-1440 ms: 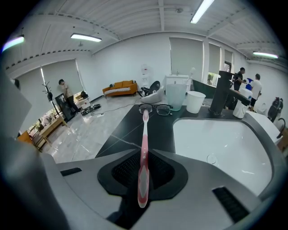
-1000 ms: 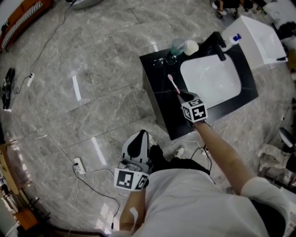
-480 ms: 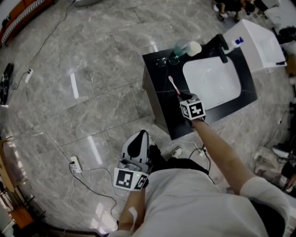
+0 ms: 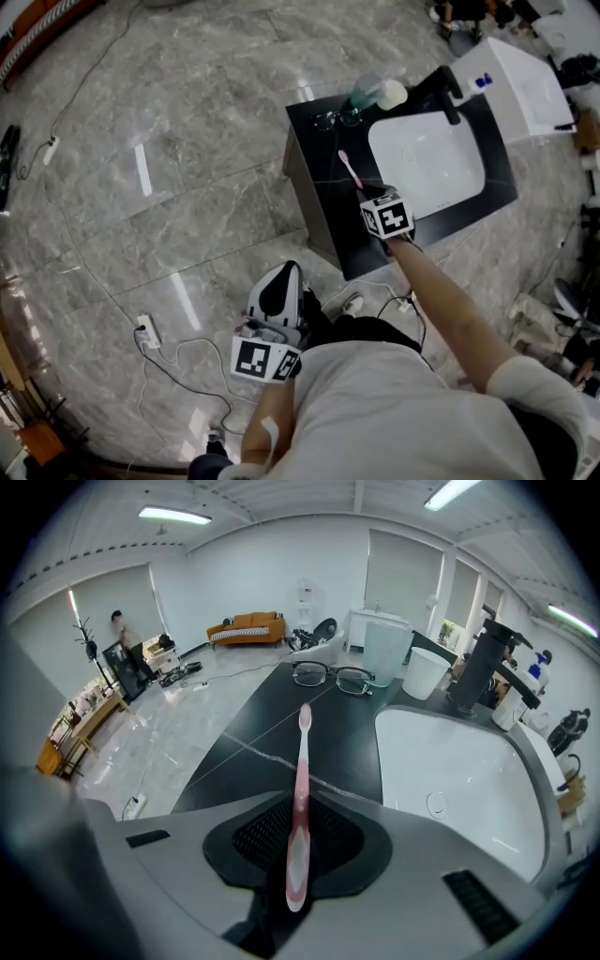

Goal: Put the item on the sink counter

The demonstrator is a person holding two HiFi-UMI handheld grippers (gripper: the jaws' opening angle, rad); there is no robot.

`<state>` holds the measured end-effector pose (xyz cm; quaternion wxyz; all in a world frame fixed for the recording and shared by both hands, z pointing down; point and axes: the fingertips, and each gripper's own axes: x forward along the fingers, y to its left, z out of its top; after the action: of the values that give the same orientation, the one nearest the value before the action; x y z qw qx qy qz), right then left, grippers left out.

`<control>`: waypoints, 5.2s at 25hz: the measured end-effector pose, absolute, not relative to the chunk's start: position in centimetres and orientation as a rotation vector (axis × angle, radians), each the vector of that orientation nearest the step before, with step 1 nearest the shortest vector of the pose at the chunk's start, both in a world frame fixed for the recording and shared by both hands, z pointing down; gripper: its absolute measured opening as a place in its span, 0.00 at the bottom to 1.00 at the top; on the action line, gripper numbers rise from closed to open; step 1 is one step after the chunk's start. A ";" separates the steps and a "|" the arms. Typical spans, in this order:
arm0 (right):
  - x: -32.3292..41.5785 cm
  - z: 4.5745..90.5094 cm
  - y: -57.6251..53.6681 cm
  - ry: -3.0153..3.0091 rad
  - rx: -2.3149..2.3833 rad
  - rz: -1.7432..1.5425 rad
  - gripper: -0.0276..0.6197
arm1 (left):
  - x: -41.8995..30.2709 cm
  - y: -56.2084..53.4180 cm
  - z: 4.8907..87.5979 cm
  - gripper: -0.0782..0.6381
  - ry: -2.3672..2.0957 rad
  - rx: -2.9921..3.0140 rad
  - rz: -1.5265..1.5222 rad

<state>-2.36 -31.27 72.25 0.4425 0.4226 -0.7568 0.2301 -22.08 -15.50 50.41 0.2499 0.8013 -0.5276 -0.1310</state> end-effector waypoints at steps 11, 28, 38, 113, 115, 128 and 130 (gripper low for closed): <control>-2.6 72.4 -31.4 -1.845 0.999 0.580 0.16 | -21.2 -15.3 50.5 0.11 -1.407 2.191 -0.353; -3.6 71.0 -31.0 -1.941 0.969 0.570 0.22 | -18.2 -12.6 47.4 0.11 -1.442 2.246 -0.301; -2.4 67.6 -30.8 -2.004 1.032 0.524 0.18 | -17.2 -11.1 44.9 0.11 -1.510 2.295 -0.321; 5.0 36.7 -13.6 -2.859 1.048 0.013 0.12 | -3.3 -1.1 39.3 0.11 -1.634 2.430 -0.244; 5.3 36.3 -12.8 -2.871 1.047 0.011 0.12 | -3.4 -0.8 39.3 0.11 -1.637 2.429 -0.242; 7.6 36.2 -10.2 -2.925 1.069 0.115 0.12 | -3.7 1.0 39.8 0.11 -1.667 2.411 -0.200; 8.0 35.8 -9.6 -2.943 1.074 0.124 0.12 | -3.9 1.2 39.9 0.11 -1.676 2.403 -0.191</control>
<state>8.01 -9.60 35.83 0.0033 0.3426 -0.9386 0.0395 -3.90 1.20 39.87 0.1027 0.8141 -0.5679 -0.0647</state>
